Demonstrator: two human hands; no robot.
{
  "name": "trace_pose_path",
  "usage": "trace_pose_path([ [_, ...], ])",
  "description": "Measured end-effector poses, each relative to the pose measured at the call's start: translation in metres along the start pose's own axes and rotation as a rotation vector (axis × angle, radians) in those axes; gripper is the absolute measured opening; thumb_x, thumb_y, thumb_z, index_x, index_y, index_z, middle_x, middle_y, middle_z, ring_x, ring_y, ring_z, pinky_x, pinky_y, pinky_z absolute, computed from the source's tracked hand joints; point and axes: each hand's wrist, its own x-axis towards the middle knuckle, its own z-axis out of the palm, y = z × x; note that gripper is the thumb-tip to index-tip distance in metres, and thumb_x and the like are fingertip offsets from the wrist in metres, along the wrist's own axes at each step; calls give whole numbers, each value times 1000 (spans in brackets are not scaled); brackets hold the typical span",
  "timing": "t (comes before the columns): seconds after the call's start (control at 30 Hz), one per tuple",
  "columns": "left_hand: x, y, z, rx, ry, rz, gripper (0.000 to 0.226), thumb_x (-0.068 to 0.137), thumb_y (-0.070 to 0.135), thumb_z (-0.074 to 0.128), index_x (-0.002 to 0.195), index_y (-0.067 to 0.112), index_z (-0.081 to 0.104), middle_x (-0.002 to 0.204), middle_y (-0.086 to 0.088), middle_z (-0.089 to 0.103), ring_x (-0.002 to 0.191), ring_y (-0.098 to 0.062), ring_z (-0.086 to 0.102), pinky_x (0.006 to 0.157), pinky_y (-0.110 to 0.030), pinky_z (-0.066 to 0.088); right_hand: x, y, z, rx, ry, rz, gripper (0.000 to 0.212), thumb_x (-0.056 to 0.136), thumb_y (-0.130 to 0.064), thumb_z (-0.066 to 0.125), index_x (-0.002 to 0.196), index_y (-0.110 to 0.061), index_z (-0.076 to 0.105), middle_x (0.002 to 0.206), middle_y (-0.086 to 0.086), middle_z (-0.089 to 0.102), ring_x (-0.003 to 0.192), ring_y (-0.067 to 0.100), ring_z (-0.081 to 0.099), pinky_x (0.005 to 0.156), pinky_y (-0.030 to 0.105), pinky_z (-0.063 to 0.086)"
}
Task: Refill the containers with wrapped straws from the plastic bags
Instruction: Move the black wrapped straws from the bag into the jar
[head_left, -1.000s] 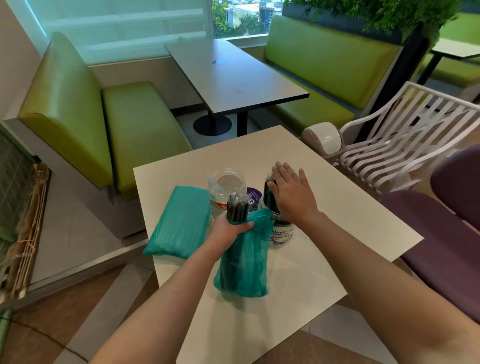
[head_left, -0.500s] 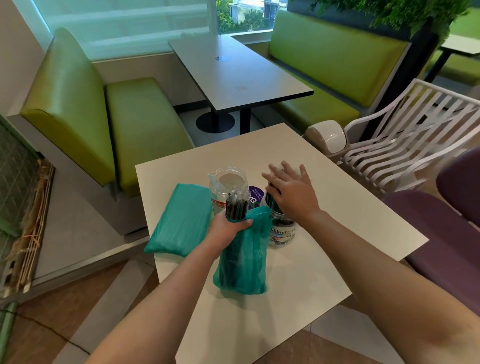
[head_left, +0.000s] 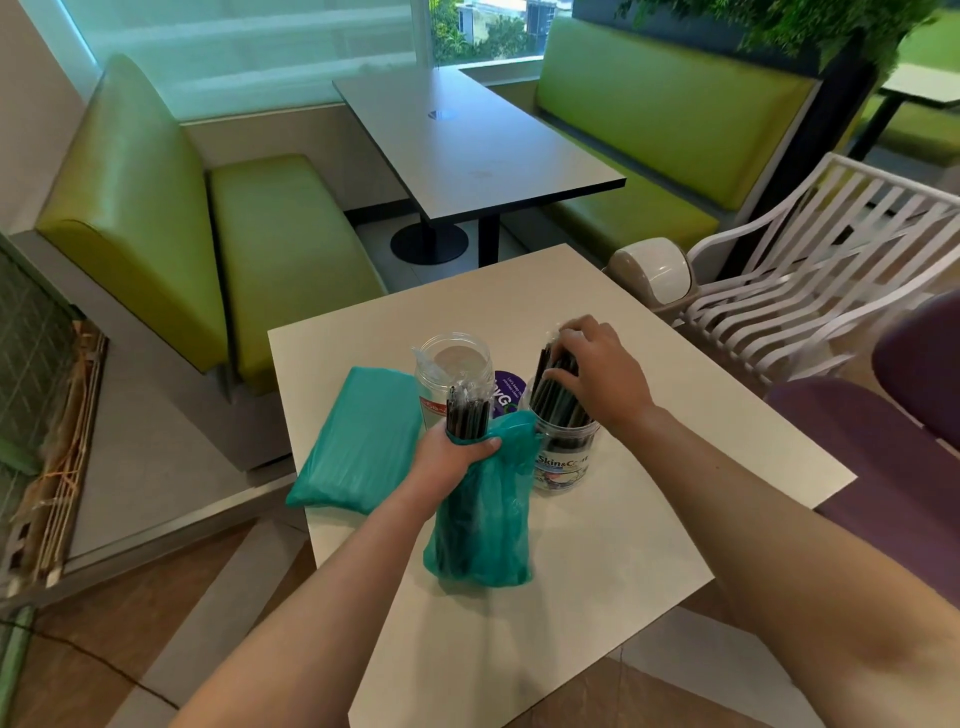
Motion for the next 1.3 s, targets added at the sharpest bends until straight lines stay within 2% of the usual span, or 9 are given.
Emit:
trace_pose_path([
  [0.13, 0, -1, 1, -4, -2, 6, 49, 79, 24, 80, 122, 16, 60, 116, 0, 65, 108, -18, 60, 93, -31, 48, 4, -1, -8, -58, 90, -44, 30, 88, -30, 68, 114, -15, 61, 125, 3, 56, 109, 21, 51, 83, 33, 49],
  [0.27, 0, -2, 3, -24, -12, 35, 56, 77, 27, 82, 126, 20, 55, 117, 3, 64, 110, -17, 59, 94, -32, 48, -9, 3, 6, -103, -33, -13, 33, 92, -37, 60, 118, -17, 60, 133, 3, 52, 115, 24, 49, 94, 41, 45],
  [0.43, 0, -4, 3, -48, 15, 23, 70, 76, 30, 83, 131, 17, 41, 121, 3, 58, 113, -17, 56, 103, -38, 46, -19, -10, 5, -205, 129, 16, 30, 89, -44, 61, 109, -23, 66, 134, 3, 52, 128, 28, 40, 108, 47, 18],
  [0.57, -1, -6, 3, -50, -17, 34, 65, 75, 28, 84, 126, 19, 45, 120, 0, 60, 111, -17, 58, 100, -38, 48, -32, -42, 6, -21, 195, 65, 15, 87, -24, 62, 101, -20, 68, 113, 1, 59, 109, 23, 45, 93, 39, 34],
  [0.67, 2, -8, 2, -79, -4, 53, 64, 70, 29, 87, 122, 18, 51, 115, -1, 65, 107, -18, 62, 98, -40, 51, -48, -61, 14, 411, 45, 164, 20, 88, -8, 56, 104, -13, 67, 97, 1, 63, 86, 13, 52, 79, 28, 47],
  [0.8, 3, -9, -1, -156, 20, 74, 59, 71, 26, 86, 121, 18, 56, 114, -2, 68, 105, -16, 65, 94, -37, 53, -61, -72, 23, 717, -180, 424, 18, 97, -13, 50, 110, -15, 63, 86, 0, 61, 58, 7, 47, 48, 12, 37],
  [1.0, -1, -13, -2, -226, -49, 75, 48, 77, 40, 80, 117, 20, 64, 110, -2, 72, 105, -20, 68, 97, -44, 53, -60, -69, 30, 809, -274, 494, 17, 95, -27, 59, 105, -18, 69, 81, 2, 62, 71, 14, 55, 60, 22, 44],
  [1.2, -5, -12, -2, -294, -93, 39, 83, 60, 75, 71, 126, 25, 60, 120, -1, 69, 113, -21, 64, 101, -45, 49, -60, -68, 27, 1055, -445, 533, 34, 88, -26, 70, 121, -16, 67, 111, 3, 69, 91, 4, 64, 67, 8, 48],
  [1.3, -7, -9, -2, -348, -145, 1, 40, 84, 51, 68, 115, 28, 62, 119, -3, 69, 111, -22, 65, 101, -44, 50, -61, -68, 32, 1036, -431, 575, 42, 84, -37, 72, 121, -18, 65, 114, 4, 68, 102, 14, 65, 86, 26, 54],
])
